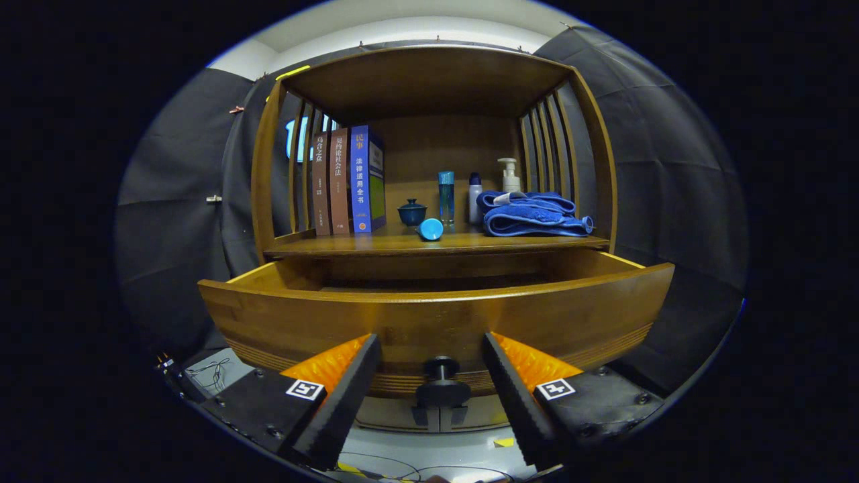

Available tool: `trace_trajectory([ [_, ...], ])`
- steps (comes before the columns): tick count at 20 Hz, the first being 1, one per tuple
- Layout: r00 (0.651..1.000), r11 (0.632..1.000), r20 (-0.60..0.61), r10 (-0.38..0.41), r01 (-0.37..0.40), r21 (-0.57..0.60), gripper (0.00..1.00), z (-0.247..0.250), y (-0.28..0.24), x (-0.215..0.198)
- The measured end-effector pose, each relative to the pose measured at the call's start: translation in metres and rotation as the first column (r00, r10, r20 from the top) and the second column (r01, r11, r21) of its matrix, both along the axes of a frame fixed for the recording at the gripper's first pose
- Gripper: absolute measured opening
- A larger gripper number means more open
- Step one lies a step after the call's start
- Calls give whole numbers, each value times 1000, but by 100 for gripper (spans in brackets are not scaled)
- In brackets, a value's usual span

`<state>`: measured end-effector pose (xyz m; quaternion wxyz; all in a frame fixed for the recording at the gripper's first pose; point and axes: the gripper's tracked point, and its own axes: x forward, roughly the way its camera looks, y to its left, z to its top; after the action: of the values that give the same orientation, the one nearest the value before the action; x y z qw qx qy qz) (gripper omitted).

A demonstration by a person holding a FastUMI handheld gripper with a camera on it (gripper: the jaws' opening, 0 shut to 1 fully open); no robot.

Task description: Pull open the drawer, take out the items inside it, and place them on the countertop above the cabinet.

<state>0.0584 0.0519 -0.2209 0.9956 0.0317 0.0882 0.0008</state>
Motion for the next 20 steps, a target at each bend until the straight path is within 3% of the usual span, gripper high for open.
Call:
trace_trajectory([
  [4,1000,1000,6,-2,2,0,99,-5,3,33],
  [20,1000,1000,10,-9,9,-3,99,-9,2,100],
])
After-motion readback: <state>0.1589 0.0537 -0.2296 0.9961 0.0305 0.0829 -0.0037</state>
